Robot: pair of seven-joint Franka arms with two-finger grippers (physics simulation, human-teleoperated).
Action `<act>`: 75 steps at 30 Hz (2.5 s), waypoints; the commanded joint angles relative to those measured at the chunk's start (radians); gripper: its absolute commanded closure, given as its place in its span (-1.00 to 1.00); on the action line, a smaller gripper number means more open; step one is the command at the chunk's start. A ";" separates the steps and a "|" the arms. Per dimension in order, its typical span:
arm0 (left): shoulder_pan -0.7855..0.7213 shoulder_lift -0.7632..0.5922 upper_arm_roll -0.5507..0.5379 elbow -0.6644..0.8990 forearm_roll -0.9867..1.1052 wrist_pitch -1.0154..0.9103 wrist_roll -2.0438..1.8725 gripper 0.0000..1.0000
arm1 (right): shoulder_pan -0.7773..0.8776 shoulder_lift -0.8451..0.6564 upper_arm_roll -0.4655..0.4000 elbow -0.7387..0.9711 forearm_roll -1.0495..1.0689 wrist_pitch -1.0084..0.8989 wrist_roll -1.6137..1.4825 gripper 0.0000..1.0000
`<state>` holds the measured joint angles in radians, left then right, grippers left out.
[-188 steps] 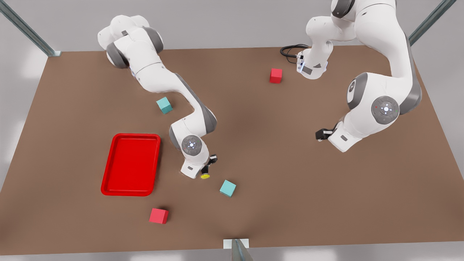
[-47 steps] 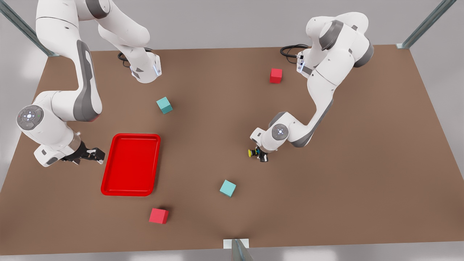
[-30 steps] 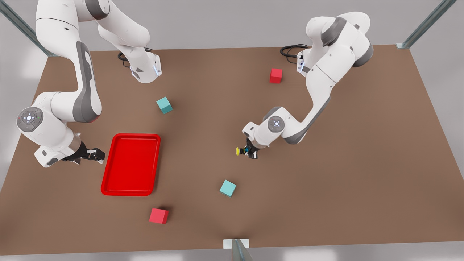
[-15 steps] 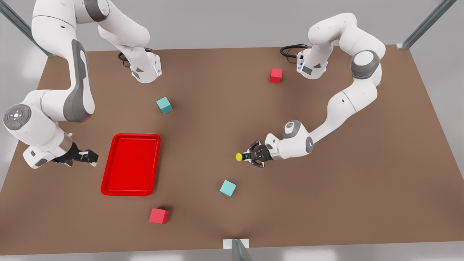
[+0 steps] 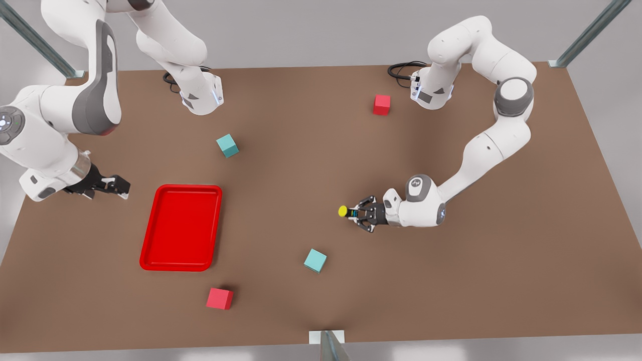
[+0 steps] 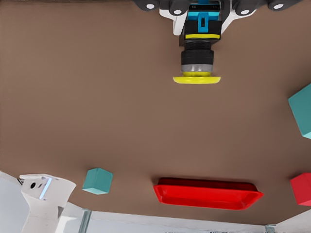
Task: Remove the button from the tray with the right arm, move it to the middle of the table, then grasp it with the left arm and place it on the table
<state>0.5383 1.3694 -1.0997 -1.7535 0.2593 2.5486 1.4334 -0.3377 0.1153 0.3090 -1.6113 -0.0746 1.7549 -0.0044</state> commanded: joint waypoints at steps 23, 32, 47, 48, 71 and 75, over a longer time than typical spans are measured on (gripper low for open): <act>0.038 -0.003 0.044 0.061 -0.052 -0.139 0.490 -0.02 | 0.157 0.069 -0.114 0.067 -0.043 0.029 -0.020 -1.00; 0.065 -0.012 0.043 0.065 -0.097 -0.185 0.475 -1.00 | 0.163 0.092 -0.116 0.063 -0.040 0.018 -0.017 -1.00; 0.292 -0.358 -0.143 0.201 -0.135 -0.602 0.139 -1.00 | 0.161 0.092 -0.114 0.063 -0.039 0.008 -0.019 -1.00; 0.292 -0.519 -0.135 0.242 -0.130 -0.754 -0.089 -1.00 | 0.161 0.093 -0.116 0.063 -0.039 0.008 -0.019 -1.00; -0.580 -1.262 1.114 0.252 -0.253 -1.018 -1.483 -1.00 | 0.164 0.101 -0.114 0.062 -0.039 0.008 -0.020 -1.00; -0.595 -1.254 1.101 0.265 -0.261 -1.033 -1.478 -1.00 | 0.166 0.101 -0.114 0.062 -0.039 0.008 -0.020 -1.00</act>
<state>-0.0597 0.1146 0.0038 -1.4885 0.0091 1.4670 0.3588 -0.1719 0.2179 0.1944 -1.5498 -0.1143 1.7625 -0.0225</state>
